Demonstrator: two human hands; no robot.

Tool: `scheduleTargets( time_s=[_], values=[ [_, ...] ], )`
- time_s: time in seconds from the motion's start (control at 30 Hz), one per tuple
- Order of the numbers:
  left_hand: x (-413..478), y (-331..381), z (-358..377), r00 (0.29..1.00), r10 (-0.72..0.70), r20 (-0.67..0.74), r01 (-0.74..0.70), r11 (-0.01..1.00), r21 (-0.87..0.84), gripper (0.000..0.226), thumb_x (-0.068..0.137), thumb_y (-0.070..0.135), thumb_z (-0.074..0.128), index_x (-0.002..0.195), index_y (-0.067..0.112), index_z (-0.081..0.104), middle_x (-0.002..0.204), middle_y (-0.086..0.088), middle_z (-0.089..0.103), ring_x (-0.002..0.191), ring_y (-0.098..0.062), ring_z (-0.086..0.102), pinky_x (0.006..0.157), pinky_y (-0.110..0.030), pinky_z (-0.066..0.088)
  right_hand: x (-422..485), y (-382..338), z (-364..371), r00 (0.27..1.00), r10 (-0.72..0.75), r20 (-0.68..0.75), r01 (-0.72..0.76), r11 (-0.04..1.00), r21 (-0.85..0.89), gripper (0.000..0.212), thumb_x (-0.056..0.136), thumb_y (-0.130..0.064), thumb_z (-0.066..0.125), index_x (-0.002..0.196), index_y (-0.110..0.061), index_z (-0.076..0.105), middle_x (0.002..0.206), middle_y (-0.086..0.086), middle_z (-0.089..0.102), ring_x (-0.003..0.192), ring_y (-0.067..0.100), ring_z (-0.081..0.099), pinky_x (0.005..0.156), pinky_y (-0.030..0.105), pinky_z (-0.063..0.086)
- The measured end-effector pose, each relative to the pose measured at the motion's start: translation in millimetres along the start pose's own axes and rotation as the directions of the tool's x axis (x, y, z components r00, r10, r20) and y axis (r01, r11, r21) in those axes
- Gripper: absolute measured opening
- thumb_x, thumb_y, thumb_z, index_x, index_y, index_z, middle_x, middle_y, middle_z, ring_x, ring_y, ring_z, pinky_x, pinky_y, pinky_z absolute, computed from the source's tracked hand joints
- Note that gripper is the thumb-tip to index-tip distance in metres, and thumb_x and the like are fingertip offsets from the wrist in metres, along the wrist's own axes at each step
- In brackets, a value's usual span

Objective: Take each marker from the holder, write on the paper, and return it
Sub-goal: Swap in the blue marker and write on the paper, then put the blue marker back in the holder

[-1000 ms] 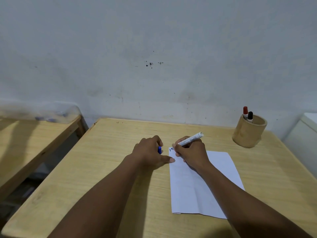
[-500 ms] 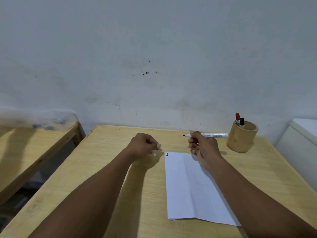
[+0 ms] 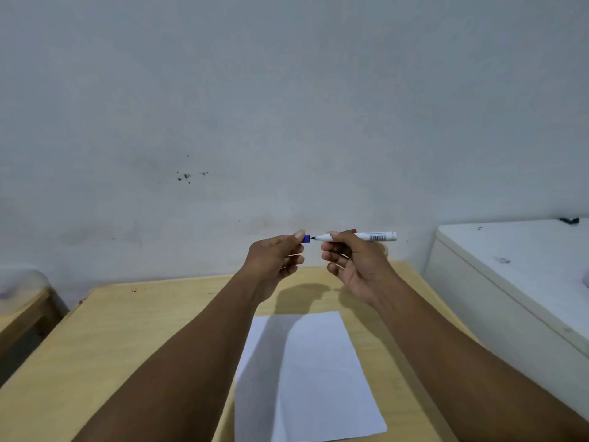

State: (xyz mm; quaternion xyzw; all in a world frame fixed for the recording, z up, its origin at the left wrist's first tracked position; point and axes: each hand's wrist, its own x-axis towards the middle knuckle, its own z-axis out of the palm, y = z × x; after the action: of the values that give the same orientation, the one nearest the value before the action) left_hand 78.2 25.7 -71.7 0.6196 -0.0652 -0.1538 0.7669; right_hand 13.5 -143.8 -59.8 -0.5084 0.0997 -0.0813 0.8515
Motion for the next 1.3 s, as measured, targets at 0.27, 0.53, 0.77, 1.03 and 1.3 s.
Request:
scheduleTargets(
  time_s=[0.27,0.53,0.77,1.03,1.3],
  values=[
    [17.3,-8.3,39.2,0.998,0.046,0.037,-0.048,0.998,0.048,0.021,0.083,0.026,0.084,0.089,0.006,0.081,0.067,-0.002,0.072,0.06,-0.014,0.068,0.061,-0.023,0.055,7.0,-4.7,-20.0,0.999,-0.041,0.007,0.042,0.998,-0.055,0.005,0.096,-0.009,0.069,0.096,-0.004,0.069,0.075,0.011,0.07,0.063,0.017,0.064,0.054,0.026,0.043],
    [34.1,-4.6,45.9,0.975,0.207,-0.081,-0.188,0.962,0.197,0.017,0.086,0.026,0.082,0.082,0.01,0.079,0.064,0.001,0.073,0.061,-0.015,0.07,0.067,-0.029,0.054,28.5,-26.6,-30.7,0.985,0.12,-0.125,-0.153,0.939,-0.308,0.051,0.085,-0.058,0.074,0.09,-0.007,0.068,0.059,0.005,0.068,0.039,0.011,0.05,0.035,0.017,0.03],
    [51.7,12.7,70.4,0.882,0.465,0.072,-0.392,0.644,0.657,0.015,0.084,0.027,0.082,0.081,0.013,0.078,0.067,-0.001,0.073,0.059,-0.01,0.063,0.059,-0.021,0.048,35.5,-50.8,-83.1,0.951,-0.031,-0.309,-0.127,0.869,-0.479,0.04,0.095,-0.044,0.065,0.08,-0.007,0.072,0.051,0.003,0.065,0.033,0.011,0.049,0.033,0.017,0.028],
    [67.2,-0.1,110.4,0.878,0.403,0.256,-0.423,0.407,0.81,0.037,0.093,0.05,0.066,0.111,0.019,0.076,0.071,0.009,0.071,0.087,-0.021,0.07,0.075,-0.035,0.055,43.0,-57.1,-106.8,0.941,-0.096,-0.324,-0.107,0.825,-0.554,0.031,0.097,-0.035,0.064,0.088,-0.007,0.072,0.063,0.007,0.068,0.033,0.011,0.052,0.037,0.02,0.032],
    [95.7,-1.6,123.4,0.933,0.329,0.144,-0.256,0.327,0.91,0.027,0.1,0.031,0.057,0.112,0.016,0.077,0.114,-0.006,0.076,0.103,-0.027,0.07,0.086,-0.04,0.058,55.8,-50.4,-118.9,0.942,-0.097,-0.322,-0.114,0.808,-0.578,0.027,0.097,-0.032,0.064,0.088,-0.007,0.072,0.067,0.008,0.069,0.036,0.012,0.053,0.038,0.02,0.034]
  ],
)
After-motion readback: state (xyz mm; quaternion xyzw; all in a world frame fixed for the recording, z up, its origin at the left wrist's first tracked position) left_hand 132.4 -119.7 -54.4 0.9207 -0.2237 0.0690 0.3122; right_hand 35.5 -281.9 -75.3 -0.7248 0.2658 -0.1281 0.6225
